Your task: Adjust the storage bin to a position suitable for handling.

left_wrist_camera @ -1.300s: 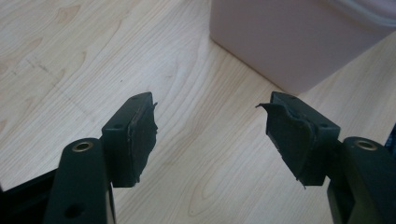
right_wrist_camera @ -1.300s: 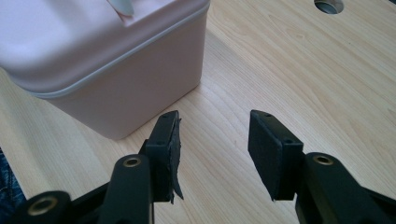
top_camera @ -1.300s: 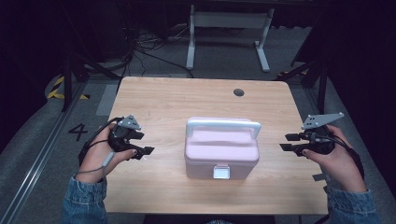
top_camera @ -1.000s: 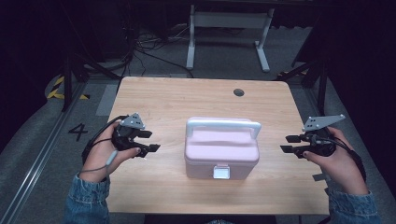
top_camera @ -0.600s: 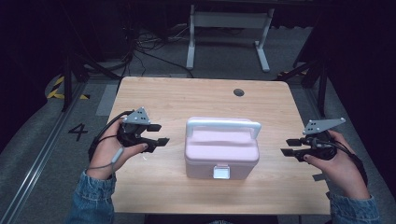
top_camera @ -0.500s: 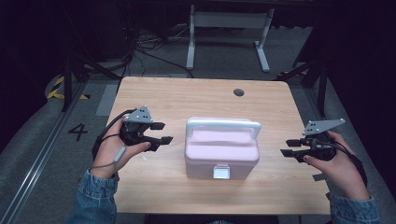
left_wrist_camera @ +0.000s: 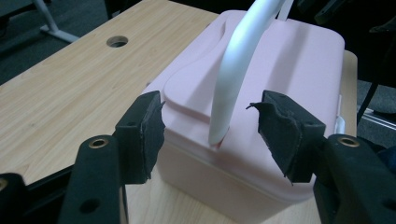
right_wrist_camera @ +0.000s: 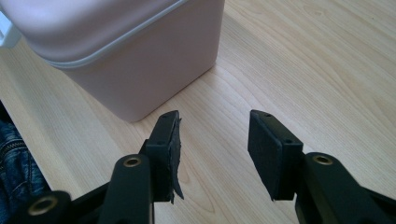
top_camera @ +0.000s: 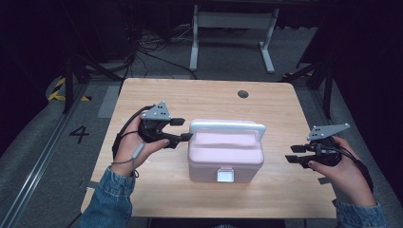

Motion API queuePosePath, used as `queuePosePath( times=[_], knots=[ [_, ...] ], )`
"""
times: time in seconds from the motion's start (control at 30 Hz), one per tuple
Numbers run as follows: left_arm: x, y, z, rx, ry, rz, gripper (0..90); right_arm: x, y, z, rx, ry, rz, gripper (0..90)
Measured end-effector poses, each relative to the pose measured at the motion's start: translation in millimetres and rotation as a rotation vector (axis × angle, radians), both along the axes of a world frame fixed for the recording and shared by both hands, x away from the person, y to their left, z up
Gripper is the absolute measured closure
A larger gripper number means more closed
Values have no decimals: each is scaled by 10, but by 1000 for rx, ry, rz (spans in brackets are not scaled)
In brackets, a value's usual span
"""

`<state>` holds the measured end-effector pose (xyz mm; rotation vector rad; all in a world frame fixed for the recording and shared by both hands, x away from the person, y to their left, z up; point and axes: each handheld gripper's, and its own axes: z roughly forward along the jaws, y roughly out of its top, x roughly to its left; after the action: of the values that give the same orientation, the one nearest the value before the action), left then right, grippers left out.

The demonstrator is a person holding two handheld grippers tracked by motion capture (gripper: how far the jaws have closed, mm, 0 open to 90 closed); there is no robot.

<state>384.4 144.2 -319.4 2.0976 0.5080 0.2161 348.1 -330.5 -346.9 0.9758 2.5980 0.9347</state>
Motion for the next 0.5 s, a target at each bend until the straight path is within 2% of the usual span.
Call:
queuePosePath(
  times=[0.1, 0.17, 0.27, 0.33, 0.5],
  knots=[
    [42, -97, -35, -13, 3, -22, 409, 1, 8, -8, 0, -2, 4, 550],
    [77, -135, -40, -9, -10, -19, 409, 0, 15, -12, 2, 4, 5, 549],
    [132, -223, -48, -38, -8, -31, 417, 8, 19, -21, 0, 0, 9, 548],
    [161, -276, -60, -40, -17, -41, 424, 9, 20, -24, 0, 1, 11, 548],
    [200, -398, -119, 10, -38, -49, 445, 10, 1, -32, 18, 4, 9, 548]
  ],
)
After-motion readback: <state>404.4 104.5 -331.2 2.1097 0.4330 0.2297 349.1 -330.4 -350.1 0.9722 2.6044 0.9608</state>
